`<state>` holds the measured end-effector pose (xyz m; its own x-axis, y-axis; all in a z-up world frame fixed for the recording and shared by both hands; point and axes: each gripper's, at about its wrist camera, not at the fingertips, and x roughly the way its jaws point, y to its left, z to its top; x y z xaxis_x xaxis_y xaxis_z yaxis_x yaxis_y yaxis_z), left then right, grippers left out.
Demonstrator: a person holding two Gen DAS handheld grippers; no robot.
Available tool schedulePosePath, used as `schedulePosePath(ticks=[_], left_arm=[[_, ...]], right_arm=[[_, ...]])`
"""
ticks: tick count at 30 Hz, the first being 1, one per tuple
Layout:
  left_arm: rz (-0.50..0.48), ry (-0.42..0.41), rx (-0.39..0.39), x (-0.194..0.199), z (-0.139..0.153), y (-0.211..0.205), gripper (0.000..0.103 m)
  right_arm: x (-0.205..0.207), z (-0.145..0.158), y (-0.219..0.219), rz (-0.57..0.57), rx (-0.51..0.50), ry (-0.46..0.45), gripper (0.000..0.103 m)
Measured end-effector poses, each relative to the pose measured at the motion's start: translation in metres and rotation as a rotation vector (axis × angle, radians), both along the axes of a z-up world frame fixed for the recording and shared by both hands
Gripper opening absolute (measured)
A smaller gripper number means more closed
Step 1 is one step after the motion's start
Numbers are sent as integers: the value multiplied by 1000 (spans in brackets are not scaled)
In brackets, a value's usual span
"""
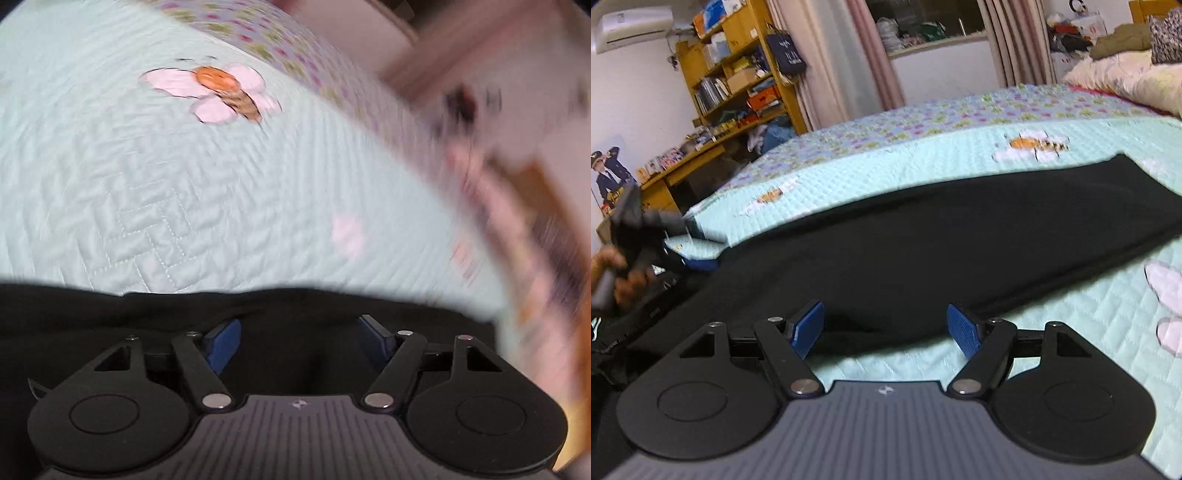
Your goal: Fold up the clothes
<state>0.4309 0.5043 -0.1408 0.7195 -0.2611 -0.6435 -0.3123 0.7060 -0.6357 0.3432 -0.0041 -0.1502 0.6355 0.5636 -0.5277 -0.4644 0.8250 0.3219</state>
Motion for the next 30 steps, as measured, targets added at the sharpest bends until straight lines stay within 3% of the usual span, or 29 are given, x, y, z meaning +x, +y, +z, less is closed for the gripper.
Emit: schedulePosePath(ticks=[4, 8, 12, 15, 16, 18, 19, 20, 25, 27, 28, 29, 30], left_arm=[[42, -119, -79, -40, 23, 1, 86], [134, -151, -27, -107, 50, 13, 102], [190, -49, 80, -153, 46, 39, 102], [211, 26, 164, -165, 31, 60, 102], [220, 61, 200, -167, 26, 67, 101], [237, 132, 271, -170, 14, 80, 88], [242, 152, 293, -172, 10, 86, 85], [241, 134, 282, -178, 10, 91, 85], [245, 66, 248, -193, 32, 90, 84], [208, 7, 250, -198, 41, 77, 92], [198, 1, 260, -198, 41, 71, 101], [191, 18, 282, -198, 39, 65, 102], [190, 94, 334, -193, 30, 62, 102]], right_arm=[[-2, -9, -5, -23, 17, 52, 75], [-15, -1, 8, 19, 25, 16, 75], [-18, 15, 51, 160, 55, -9, 75], [-17, 25, 85, 268, 91, -10, 77], [-8, 20, 94, 278, 99, 22, 78], [15, 2, 105, 253, 71, 107, 76], [20, -2, 103, 211, 24, 103, 60], [25, -5, 101, 169, -22, 94, 34], [29, 3, 88, 5, -182, 50, 37], [21, 12, 90, 64, -145, 27, 38], [17, 16, 91, 95, -126, 15, 43], [17, 14, 94, 133, -107, 30, 53], [17, 12, 97, 172, -88, 48, 59]])
